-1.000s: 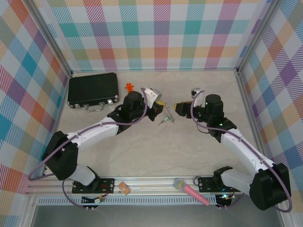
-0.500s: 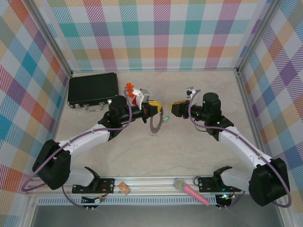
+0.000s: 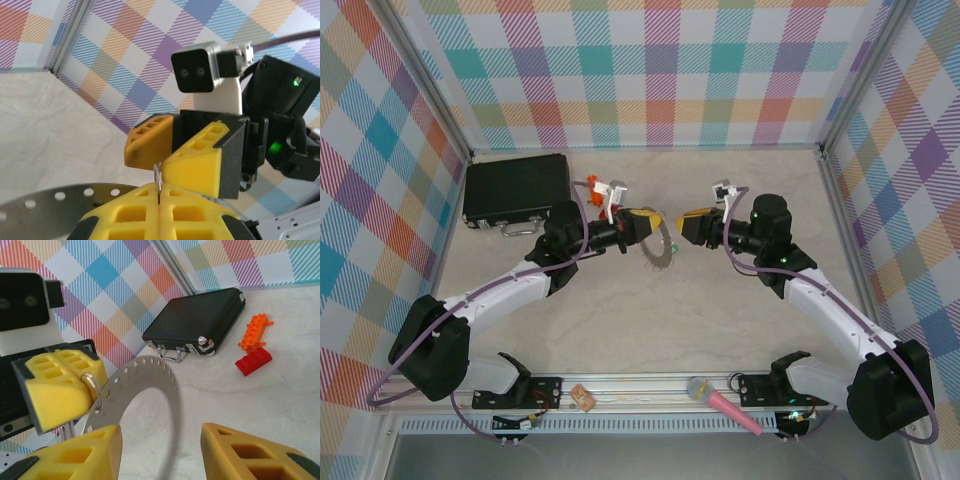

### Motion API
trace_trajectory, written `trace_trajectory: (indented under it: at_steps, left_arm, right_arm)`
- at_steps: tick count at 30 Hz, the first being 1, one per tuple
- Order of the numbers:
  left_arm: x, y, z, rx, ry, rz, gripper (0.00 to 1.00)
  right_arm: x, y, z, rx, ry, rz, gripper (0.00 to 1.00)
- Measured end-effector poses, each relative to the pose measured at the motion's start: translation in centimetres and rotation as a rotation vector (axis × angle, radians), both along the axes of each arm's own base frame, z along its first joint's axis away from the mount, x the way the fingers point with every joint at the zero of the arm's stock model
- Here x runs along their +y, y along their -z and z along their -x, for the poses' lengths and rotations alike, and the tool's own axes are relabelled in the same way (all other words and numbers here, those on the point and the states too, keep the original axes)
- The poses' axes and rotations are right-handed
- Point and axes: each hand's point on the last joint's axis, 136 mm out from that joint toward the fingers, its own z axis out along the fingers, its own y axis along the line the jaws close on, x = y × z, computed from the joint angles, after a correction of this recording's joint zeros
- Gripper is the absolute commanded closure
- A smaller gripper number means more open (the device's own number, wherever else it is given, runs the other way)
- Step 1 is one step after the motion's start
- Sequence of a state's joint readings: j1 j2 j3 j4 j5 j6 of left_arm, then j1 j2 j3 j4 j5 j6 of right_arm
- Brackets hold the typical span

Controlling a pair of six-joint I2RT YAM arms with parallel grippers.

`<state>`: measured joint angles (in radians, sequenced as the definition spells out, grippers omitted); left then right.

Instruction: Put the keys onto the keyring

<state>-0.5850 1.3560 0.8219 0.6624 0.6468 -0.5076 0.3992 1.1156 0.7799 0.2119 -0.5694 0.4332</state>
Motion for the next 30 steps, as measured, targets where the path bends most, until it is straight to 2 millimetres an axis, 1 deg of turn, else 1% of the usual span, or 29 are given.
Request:
trace_trajectory:
  at_steps: [7, 14, 24, 28, 30]
  left_arm:
    - [-0.2, -0.2, -0.3, 0.094, 0.028, 0.049, 1.0]
    - [-0.2, -0.1, -0.2, 0.1, 0.035, 0.049, 1.0]
    - [-0.1, 1.5, -0.1, 0.105, 0.029, -0.019, 1.0]
    - [0.4, 1.8, 0.1, 0.085, 0.003, -0.067, 1.0]
    - [0.9, 2.0, 0.1, 0.069, -0.022, -0.101, 1.0]
  right_arm:
    - [-0.1, -0.7, 0.3, -0.02, -0.001, -0.009, 0.56]
    - [-0.1, -1.0, 0.5, -0.026, -0.009, -0.013, 0.56]
    - [0.3, -1.0, 0.9, -0.023, -0.027, -0.014, 0.55]
    - [0.3, -0.8, 0.7, -0.014, -0.023, -0.008, 0.54]
    - [0.2, -0.2, 0.2, 0.002, -0.002, 0.008, 0.54]
